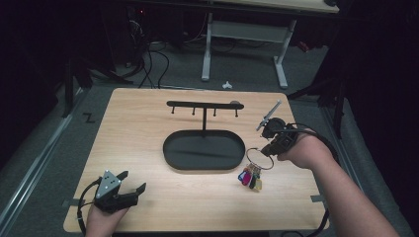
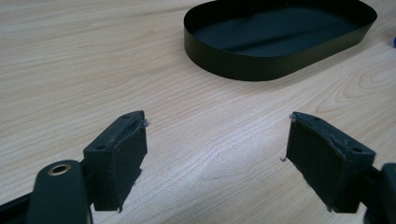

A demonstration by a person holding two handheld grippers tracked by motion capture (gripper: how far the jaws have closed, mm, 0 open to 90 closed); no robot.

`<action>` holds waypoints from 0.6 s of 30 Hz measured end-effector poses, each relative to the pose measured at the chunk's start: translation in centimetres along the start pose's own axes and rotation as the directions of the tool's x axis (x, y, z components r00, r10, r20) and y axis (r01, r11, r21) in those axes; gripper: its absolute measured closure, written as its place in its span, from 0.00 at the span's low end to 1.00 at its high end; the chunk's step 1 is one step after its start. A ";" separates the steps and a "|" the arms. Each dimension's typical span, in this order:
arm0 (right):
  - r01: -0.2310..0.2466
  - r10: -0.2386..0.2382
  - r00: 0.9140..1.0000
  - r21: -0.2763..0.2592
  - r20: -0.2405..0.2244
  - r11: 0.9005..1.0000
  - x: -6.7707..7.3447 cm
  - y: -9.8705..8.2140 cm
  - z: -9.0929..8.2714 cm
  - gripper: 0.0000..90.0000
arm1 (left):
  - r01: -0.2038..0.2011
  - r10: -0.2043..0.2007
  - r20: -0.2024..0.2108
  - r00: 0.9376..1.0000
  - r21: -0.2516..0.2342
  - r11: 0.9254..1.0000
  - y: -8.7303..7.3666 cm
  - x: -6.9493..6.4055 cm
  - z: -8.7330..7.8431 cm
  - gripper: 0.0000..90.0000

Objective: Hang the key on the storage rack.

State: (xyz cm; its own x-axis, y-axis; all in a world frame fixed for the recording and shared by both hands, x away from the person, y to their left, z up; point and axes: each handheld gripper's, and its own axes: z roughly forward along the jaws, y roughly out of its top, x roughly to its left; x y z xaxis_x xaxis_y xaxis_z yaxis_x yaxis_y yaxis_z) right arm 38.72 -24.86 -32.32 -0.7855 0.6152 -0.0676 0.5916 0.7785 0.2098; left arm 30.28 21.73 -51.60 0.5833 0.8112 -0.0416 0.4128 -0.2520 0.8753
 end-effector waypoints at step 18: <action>-0.010 0.010 1.000 -0.038 0.021 0.999 -0.5 2.2 -2.8 0.97 | -0.007 0.007 0.005 1.000 0.010 1.000 0.0 -0.1 0.1 0.23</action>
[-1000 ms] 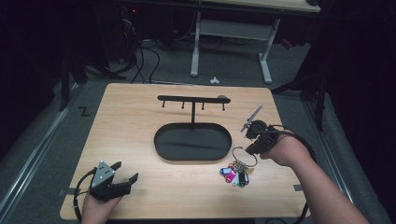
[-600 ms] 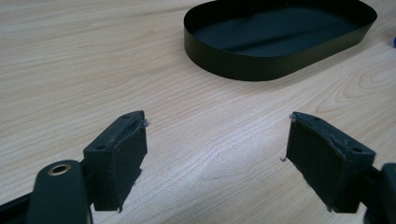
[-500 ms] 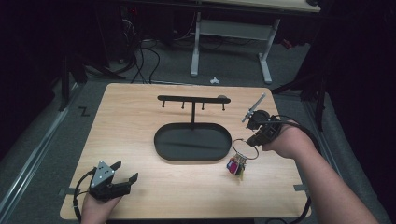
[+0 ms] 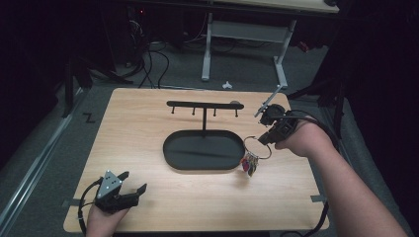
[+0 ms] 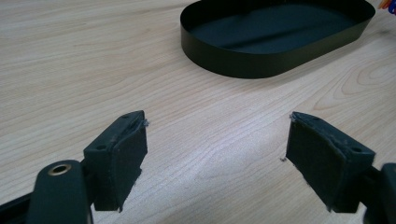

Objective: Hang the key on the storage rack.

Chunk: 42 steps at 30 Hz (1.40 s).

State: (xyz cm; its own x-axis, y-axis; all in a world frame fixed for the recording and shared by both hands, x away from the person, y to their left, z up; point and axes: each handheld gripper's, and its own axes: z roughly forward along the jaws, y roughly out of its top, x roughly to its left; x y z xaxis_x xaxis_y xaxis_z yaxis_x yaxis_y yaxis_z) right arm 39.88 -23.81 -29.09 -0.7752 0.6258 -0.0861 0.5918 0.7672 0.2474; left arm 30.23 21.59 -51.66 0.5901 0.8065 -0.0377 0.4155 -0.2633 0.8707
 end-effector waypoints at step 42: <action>0.004 -0.005 1.000 -0.048 -0.014 0.999 -2.3 6.3 -0.2 0.97 | 0.015 -0.015 0.006 1.000 -0.005 1.000 -0.1 0.2 -0.2 0.23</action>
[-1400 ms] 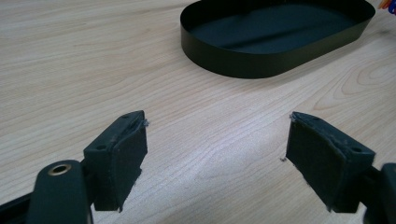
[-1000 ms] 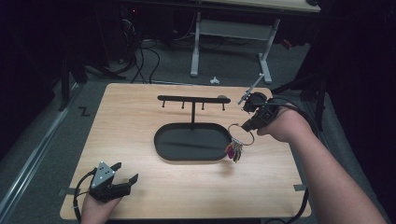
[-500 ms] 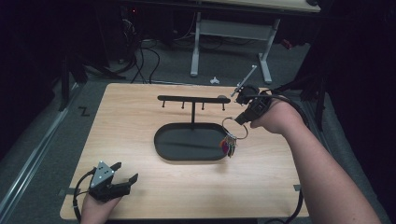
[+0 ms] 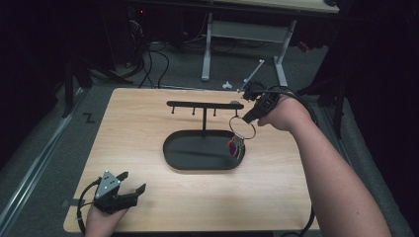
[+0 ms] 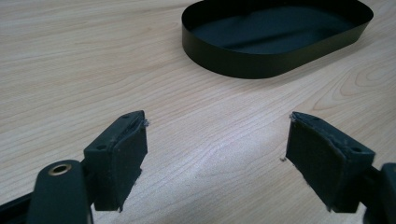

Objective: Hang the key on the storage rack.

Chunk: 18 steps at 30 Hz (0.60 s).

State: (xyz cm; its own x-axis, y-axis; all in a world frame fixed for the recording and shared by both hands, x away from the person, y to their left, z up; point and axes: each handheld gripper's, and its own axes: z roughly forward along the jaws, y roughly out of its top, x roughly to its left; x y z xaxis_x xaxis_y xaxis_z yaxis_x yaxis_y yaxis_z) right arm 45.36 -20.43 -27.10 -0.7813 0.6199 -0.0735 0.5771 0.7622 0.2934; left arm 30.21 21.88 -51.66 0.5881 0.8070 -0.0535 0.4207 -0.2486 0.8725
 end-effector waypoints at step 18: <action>-0.043 0.043 0.999 -0.023 -0.002 0.999 -2.7 0.9 1.9 0.97 | 0.005 -0.005 -0.009 1.000 0.007 1.000 -0.4 0.1 -0.5 0.23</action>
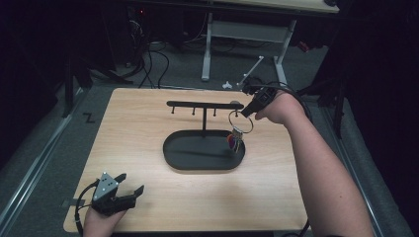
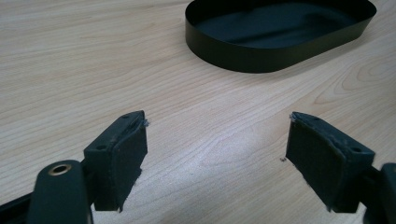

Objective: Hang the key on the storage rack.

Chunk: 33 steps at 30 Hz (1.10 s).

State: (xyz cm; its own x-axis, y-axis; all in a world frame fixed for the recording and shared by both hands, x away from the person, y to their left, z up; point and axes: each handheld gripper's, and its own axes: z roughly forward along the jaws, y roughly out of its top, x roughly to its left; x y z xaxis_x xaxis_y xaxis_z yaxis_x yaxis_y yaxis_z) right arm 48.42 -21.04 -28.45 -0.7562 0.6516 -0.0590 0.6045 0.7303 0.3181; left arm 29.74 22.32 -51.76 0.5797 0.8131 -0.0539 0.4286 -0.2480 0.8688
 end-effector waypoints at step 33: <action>-0.059 0.058 0.998 -0.012 -0.013 0.998 -1.7 1.0 2.3 0.97 | 0.005 -0.005 0.005 1.000 0.003 1.000 0.0 0.2 0.0 0.23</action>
State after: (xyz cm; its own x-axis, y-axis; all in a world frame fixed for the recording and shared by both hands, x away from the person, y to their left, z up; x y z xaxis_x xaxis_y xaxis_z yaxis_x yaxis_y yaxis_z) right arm 50.89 -20.92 -30.22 -0.7228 0.6905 -0.0281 0.6448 0.6884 0.3322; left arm 29.85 22.45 -51.73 0.5811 0.8115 -0.0606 0.4334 -0.2456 0.8671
